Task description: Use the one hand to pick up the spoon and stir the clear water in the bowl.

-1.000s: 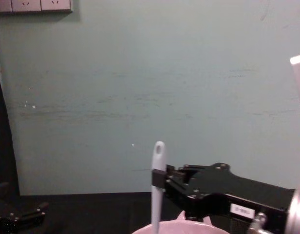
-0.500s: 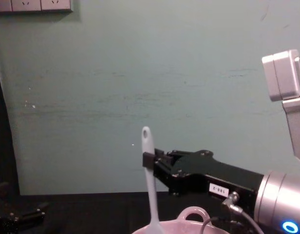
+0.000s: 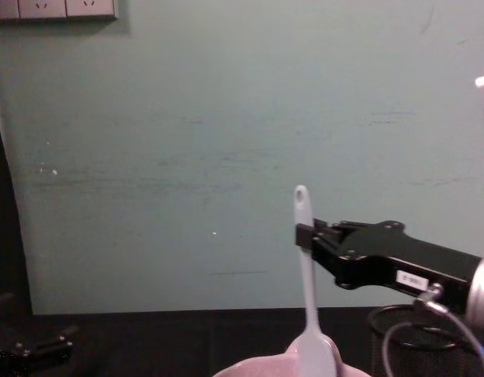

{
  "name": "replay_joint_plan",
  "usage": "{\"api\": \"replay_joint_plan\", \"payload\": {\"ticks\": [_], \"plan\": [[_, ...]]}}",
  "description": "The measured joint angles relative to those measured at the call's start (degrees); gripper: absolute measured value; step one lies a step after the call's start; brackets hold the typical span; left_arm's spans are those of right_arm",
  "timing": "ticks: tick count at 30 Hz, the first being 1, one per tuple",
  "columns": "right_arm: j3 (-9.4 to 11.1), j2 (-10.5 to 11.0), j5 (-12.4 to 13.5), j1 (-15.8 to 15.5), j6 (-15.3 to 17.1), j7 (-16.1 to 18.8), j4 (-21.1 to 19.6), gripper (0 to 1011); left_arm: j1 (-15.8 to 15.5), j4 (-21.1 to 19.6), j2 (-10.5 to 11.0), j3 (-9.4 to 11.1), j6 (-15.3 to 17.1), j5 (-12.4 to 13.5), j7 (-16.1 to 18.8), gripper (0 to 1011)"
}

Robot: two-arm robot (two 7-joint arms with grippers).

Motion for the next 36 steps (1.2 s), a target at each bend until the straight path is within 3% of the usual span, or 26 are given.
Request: {"api": "replay_joint_plan", "payload": {"ticks": [12, 20, 29, 36], "plan": [[1.22, 2.94, 0.26, -5.06, 1.35, 0.59, -6.22, 114, 0.00, 0.00, 0.00, 0.00, 0.00, 0.00, 0.00, 1005], [-1.44, 2.69, 1.73, -6.64, 1.52, 3.72, -8.41, 114, 0.00, 0.00, 0.00, 0.00, 0.00, 0.00, 0.00, 1005], [-4.32, -0.71, 2.99, -3.51, -0.20, 5.54, -4.37, 114, 0.00, 0.00, 0.00, 0.00, 0.00, 0.00, 0.00, 1005], [-4.65, -2.97, 2.26, 0.07, -1.83, 4.74, 0.98, 114, 0.00, 0.00, 0.00, 0.00, 0.00, 0.00, 0.00, 1005]]}}
